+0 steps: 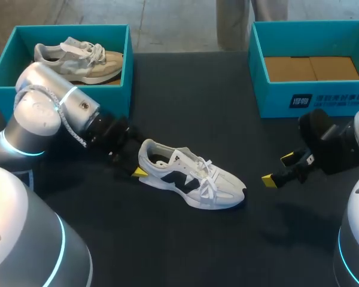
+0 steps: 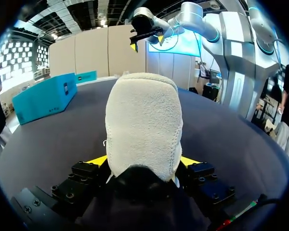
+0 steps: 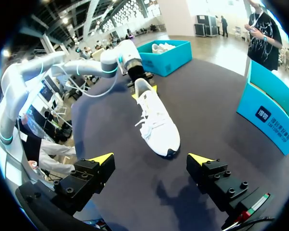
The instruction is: Take the shoe out of the shoebox, open the shoe tongue, remove and reinsert the insole, then place the shoe into the shoebox
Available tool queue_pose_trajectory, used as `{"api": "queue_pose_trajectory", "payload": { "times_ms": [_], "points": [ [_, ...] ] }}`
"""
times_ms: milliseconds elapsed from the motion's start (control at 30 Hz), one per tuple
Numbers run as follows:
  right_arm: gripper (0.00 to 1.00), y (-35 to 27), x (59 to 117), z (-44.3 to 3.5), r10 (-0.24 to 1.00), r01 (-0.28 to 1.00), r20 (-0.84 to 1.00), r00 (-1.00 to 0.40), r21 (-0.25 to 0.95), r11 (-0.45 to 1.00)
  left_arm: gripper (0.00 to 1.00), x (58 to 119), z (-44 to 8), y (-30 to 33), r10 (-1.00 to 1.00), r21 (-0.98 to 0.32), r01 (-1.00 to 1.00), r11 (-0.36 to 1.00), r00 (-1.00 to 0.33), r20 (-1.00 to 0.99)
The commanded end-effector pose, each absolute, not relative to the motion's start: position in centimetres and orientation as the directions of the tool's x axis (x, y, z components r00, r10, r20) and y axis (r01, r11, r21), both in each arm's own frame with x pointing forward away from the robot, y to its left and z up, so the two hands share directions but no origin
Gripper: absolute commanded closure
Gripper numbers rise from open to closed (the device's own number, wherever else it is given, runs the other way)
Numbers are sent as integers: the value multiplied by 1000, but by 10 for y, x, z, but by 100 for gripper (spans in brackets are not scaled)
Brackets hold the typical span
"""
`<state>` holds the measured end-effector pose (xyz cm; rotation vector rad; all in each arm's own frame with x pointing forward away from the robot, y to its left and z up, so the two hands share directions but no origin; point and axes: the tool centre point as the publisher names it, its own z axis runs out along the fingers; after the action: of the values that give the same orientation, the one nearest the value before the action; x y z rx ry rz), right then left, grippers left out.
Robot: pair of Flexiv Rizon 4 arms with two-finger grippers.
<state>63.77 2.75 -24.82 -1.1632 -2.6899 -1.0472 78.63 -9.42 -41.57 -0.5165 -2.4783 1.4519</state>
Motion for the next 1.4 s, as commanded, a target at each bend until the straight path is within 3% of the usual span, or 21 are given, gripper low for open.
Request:
{"api": "queue_pose_trajectory", "payload": {
  "times_ms": [33, 1400],
  "points": [
    [0, 27, 636, -248, 635, 654, 276, -721, 573, 494, 100, 779, -414, -86, 355, -881, 179, 439, -935, -13],
    [0, 27, 636, -248, 635, 654, 276, -721, 573, 494, 100, 748, -413, -60, 57, -915, 65, 398, -997, -46]
  ]
}}
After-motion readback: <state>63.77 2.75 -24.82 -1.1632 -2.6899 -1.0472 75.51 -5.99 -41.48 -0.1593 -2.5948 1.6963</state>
